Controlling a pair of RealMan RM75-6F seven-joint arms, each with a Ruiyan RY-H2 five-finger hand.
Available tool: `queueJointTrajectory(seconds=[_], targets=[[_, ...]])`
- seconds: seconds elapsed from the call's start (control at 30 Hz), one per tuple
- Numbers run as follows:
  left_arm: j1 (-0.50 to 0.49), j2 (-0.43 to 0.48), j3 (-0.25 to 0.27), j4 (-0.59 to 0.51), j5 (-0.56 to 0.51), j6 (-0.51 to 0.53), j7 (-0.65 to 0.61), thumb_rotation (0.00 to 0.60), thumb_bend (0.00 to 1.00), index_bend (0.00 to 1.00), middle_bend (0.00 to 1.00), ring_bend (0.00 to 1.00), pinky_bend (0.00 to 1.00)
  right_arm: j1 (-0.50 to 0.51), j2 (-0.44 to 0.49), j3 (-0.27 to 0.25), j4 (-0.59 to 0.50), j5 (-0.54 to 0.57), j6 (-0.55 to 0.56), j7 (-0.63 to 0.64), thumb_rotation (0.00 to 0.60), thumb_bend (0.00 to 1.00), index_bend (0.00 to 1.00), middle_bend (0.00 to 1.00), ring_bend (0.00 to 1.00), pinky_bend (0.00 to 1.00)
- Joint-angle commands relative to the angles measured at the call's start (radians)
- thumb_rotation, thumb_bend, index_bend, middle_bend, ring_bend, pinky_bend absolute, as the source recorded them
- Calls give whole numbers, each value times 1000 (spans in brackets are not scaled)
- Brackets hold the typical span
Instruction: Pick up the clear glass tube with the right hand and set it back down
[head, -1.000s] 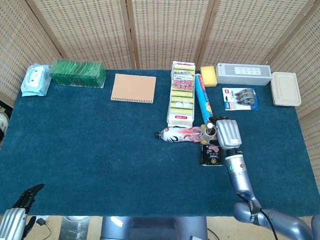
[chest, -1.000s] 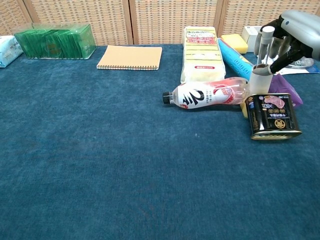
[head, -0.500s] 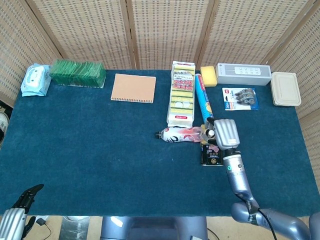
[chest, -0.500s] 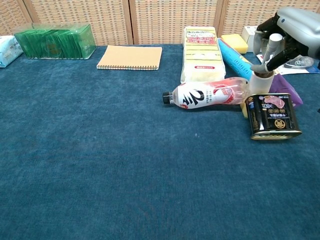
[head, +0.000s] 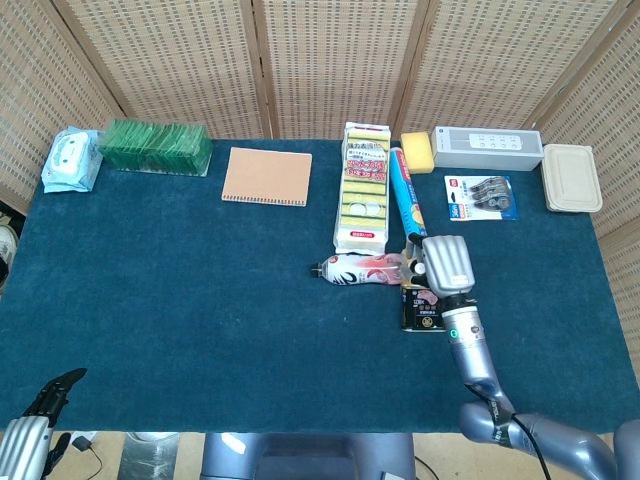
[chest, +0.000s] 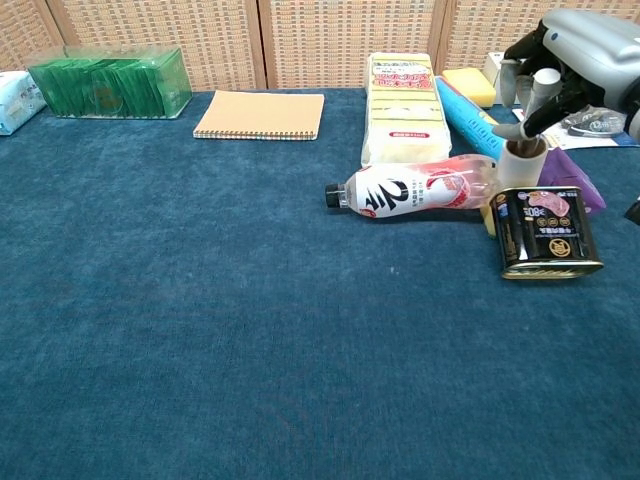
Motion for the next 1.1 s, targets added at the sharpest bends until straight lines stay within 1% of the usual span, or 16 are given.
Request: queueJointTrajectory(seconds=[0.03, 0.33, 0.53, 0.9, 1.1], targets=[[1, 0, 0, 2, -2, 0, -3, 600, 201, 114, 172, 156, 338, 6, -4, 2, 1, -3, 1, -2, 600, 283, 623, 743, 832, 816], [1, 0, -1, 8, -5, 0, -13, 600, 201, 114, 172, 156, 339, 18, -17, 6, 12, -6, 1, 0, 600, 291, 645, 784, 912, 913], [1, 1, 0, 12, -7, -1, -18, 600, 202, 114, 171, 156, 339, 29, -26, 12, 18, -13, 2, 10, 600, 297, 666, 817, 945, 937], [-1, 1, 0, 14, -6, -3, -20, 600, 200, 113, 171, 155, 339, 45, -26, 29, 13, -15, 7, 13, 600, 304, 686, 830, 969, 963], [-1, 3, 0, 14, -7, -4, -25, 600, 200, 114, 171, 156, 339, 55, -26, 35, 17, -20, 8, 20, 600, 311, 716, 845, 995, 993]])
